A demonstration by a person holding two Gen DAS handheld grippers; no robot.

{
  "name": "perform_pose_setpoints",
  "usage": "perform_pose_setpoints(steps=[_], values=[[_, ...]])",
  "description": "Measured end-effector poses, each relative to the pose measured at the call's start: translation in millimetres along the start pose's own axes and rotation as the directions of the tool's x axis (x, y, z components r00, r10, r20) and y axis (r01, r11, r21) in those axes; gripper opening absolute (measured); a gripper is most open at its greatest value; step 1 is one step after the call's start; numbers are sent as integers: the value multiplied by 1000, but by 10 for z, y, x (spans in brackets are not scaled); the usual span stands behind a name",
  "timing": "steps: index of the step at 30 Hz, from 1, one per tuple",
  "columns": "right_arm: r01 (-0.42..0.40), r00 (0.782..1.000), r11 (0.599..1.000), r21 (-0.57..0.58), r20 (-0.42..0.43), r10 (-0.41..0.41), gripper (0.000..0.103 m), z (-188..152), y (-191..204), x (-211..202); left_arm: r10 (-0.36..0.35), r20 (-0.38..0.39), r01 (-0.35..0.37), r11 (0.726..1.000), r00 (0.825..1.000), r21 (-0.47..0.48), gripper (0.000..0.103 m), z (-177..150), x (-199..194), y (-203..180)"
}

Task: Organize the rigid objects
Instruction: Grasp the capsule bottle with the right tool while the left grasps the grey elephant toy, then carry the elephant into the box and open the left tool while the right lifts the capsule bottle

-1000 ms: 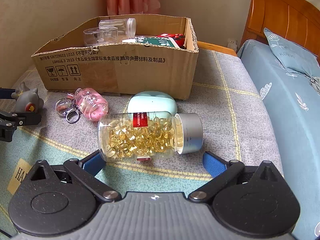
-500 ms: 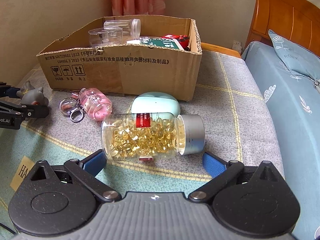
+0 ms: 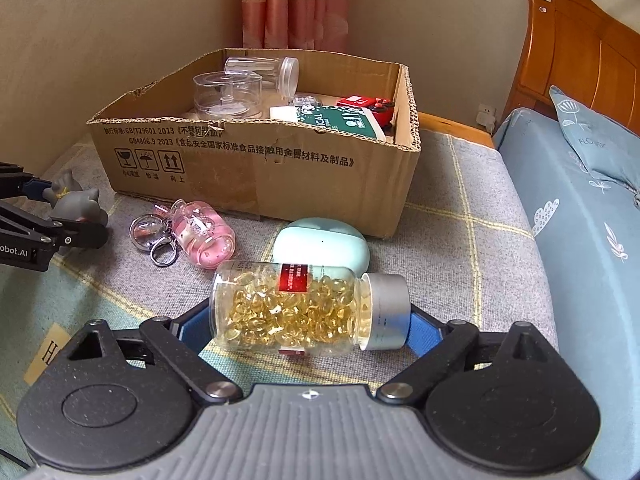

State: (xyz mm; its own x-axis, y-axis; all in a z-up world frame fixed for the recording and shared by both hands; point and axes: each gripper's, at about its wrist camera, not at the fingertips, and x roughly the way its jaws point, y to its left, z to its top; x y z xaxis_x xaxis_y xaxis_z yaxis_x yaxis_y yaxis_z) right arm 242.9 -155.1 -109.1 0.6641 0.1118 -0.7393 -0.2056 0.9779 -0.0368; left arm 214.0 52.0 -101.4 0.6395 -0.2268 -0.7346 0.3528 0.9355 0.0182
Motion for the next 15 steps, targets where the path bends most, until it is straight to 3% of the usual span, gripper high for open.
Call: perform_pose_setpoints(steps=[15], values=[[-88, 996, 993, -79, -25, 86, 96, 112, -41, -229, 3, -4, -3, 999, 1000, 50, 72, 166, -344, -200]])
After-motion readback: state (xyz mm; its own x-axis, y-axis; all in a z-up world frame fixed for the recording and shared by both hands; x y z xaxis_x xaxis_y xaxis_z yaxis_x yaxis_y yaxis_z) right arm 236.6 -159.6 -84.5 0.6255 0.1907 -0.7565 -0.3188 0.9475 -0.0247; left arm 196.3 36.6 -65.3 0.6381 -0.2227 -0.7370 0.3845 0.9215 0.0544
